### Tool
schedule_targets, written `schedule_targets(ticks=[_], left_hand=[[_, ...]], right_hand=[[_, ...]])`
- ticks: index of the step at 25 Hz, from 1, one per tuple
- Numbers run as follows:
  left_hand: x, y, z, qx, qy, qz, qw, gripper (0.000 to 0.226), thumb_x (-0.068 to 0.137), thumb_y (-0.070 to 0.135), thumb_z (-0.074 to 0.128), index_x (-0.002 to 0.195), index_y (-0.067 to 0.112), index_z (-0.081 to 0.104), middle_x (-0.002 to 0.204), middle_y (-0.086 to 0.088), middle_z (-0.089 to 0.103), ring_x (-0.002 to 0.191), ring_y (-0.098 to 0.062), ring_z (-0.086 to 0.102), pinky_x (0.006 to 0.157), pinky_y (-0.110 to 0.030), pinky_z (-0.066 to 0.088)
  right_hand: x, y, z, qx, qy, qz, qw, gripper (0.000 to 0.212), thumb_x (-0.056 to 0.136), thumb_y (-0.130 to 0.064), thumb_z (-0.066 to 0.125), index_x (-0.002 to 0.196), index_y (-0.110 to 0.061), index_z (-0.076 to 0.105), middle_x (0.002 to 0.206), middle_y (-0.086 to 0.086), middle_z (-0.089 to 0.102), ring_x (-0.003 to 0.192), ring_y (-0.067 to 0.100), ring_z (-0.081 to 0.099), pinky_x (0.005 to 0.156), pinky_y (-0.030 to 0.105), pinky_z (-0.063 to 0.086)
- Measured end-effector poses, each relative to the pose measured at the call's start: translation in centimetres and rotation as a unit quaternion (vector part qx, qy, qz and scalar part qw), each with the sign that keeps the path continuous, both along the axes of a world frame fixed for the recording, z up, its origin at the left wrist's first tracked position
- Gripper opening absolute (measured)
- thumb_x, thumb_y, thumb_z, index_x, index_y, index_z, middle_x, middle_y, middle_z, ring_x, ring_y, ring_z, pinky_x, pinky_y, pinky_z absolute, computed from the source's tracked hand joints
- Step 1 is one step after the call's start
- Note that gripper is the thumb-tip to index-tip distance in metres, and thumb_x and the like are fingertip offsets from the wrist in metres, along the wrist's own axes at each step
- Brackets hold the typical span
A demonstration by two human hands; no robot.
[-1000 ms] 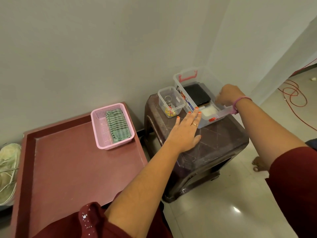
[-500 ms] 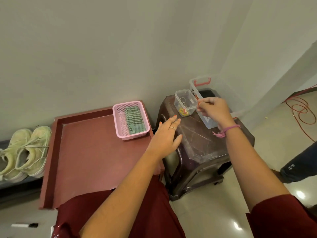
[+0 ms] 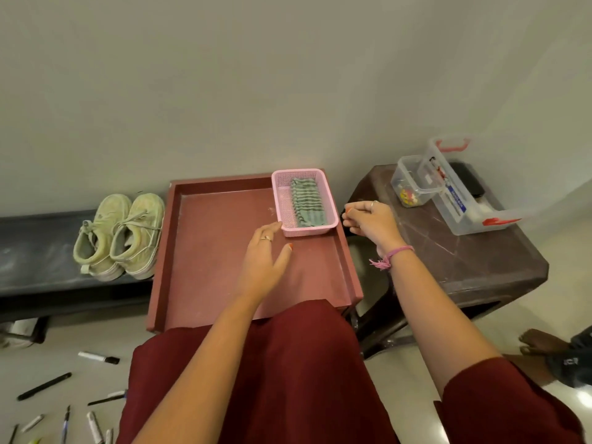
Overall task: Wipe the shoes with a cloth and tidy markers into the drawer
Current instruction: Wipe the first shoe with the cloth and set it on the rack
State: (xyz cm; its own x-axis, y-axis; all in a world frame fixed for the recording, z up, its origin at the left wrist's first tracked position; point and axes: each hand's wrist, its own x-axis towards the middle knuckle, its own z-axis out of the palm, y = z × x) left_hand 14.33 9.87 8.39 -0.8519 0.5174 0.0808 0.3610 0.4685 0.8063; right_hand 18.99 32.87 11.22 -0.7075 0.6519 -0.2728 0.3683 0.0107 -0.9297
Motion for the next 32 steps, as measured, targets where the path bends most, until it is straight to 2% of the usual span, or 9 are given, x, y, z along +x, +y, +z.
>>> schedule_targets(ticks=[4, 8, 11, 13, 16, 20, 25, 28, 32], left_hand=[[-2.3, -3.4, -2.5, 0.043, -0.069, 0.086, 0.993, 0.047, 0.094, 0.020, 0.059, 0.139, 0.013, 0.047, 0.136, 0.000, 0.047, 0.116, -0.007, 0.050, 0.099, -0.023, 0.039], [-4.7, -6.1, -5.2, 0.134, -0.173, 0.182, 0.959, 0.038, 0.095, 0.016, 0.057, 0.132, 0.017, 0.051, 0.129, 0.003, 0.053, 0.099, 0.014, 0.055, 0.083, -0.003, 0.042], [-6.2, -7.6, -7.3, 0.202, -0.264, 0.260, 0.907, 0.030, 0.096, 0.018, 0.057, 0.125, 0.020, 0.055, 0.119, 0.004, 0.060, 0.099, 0.004, 0.059, 0.093, -0.020, 0.049], [-7.1, -7.9, -8.1, 0.251, -0.340, 0.310, 0.852, 0.021, 0.096, 0.020, 0.057, 0.117, 0.023, 0.058, 0.116, 0.001, 0.064, 0.101, -0.009, 0.063, 0.091, -0.032, 0.052], [-8.5, -8.1, -8.6, 0.276, -0.402, 0.326, 0.810, 0.013, 0.095, 0.020, 0.058, 0.107, 0.026, 0.061, 0.109, 0.003, 0.068, 0.098, -0.012, 0.066, 0.077, -0.025, 0.052], [-9.3, -8.2, -9.2, 0.254, -0.430, 0.320, 0.805, 0.012, 0.094, 0.019, 0.058, 0.104, 0.025, 0.062, 0.105, 0.004, 0.069, 0.095, -0.012, 0.066, 0.075, -0.024, 0.052], [-9.0, -7.8, -9.4, 0.239, -0.435, 0.304, 0.813, 0.014, 0.094, 0.020, 0.056, 0.106, 0.024, 0.061, 0.092, 0.007, 0.070, 0.086, -0.007, 0.066, 0.075, -0.024, 0.052], [-8.8, -7.8, -9.4, 0.241, -0.440, 0.302, 0.811, 0.011, 0.094, 0.020, 0.057, 0.103, 0.025, 0.061, 0.091, 0.006, 0.069, 0.086, -0.008, 0.066, 0.076, -0.024, 0.051], [-8.5, -8.1, -9.1, 0.268, -0.458, 0.303, 0.792, 0.012, 0.093, 0.020, 0.059, 0.105, 0.023, 0.062, 0.099, 0.003, 0.070, 0.093, -0.012, 0.067, 0.074, -0.025, 0.052]], right_hand=[[-3.9, -1.9, -3.6, 0.033, -0.048, 0.003, 0.998, 0.019, 0.085, -0.005, 0.058, 0.101, -0.006, 0.068, 0.090, 0.012, 0.070, 0.072, 0.016, 0.066, 0.063, 0.021, 0.055], [-7.9, -2.4, -6.4, 0.159, -0.104, 0.031, 0.981, 0.029, 0.083, -0.010, 0.062, 0.112, -0.007, 0.067, 0.107, 0.012, 0.070, 0.099, 0.021, 0.063, 0.088, 0.022, 0.046], [-11.0, -2.6, -8.0, 0.232, -0.146, 0.080, 0.959, 0.035, 0.083, -0.012, 0.066, 0.117, -0.004, 0.064, 0.109, 0.011, 0.069, 0.106, 0.024, 0.062, 0.088, 0.021, 0.041], [-13.0, -2.5, -8.9, 0.289, -0.194, 0.132, 0.928, 0.023, 0.082, -0.014, 0.067, 0.104, -0.006, 0.066, 0.103, 0.013, 0.067, 0.101, 0.028, 0.061, 0.078, 0.024, 0.042], [-15.6, -2.8, -10.7, 0.343, -0.269, 0.208, 0.876, 0.010, 0.081, -0.014, 0.065, 0.085, -0.010, 0.057, 0.092, 0.014, 0.062, 0.091, 0.030, 0.060, 0.067, 0.027, 0.038], [-17.2, -3.5, -12.7, 0.406, -0.358, 0.233, 0.808, 0.022, 0.083, -0.018, 0.060, 0.101, -0.005, 0.061, 0.105, 0.016, 0.063, 0.099, 0.034, 0.061, 0.080, 0.035, 0.051], [-18.0, -4.2, -13.5, 0.531, -0.354, 0.249, 0.728, 0.026, 0.092, 0.003, 0.043, 0.111, 0.002, 0.060, 0.111, 0.020, 0.065, 0.100, 0.035, 0.064, 0.080, 0.041, 0.052], [-17.8, -2.5, -12.5, 0.493, -0.326, 0.226, 0.774, 0.023, 0.090, 0.001, 0.047, 0.108, 0.003, 0.061, 0.109, 0.022, 0.065, 0.098, 0.037, 0.062, 0.078, 0.038, 0.050], [-16.9, 0.8, -9.9, 0.331, -0.243, 0.104, 0.906, 0.023, 0.082, -0.005, 0.058, 0.102, 0.002, 0.067, 0.103, 0.021, 0.067, 0.097, 0.033, 0.062, 0.076, 0.031, 0.046]])
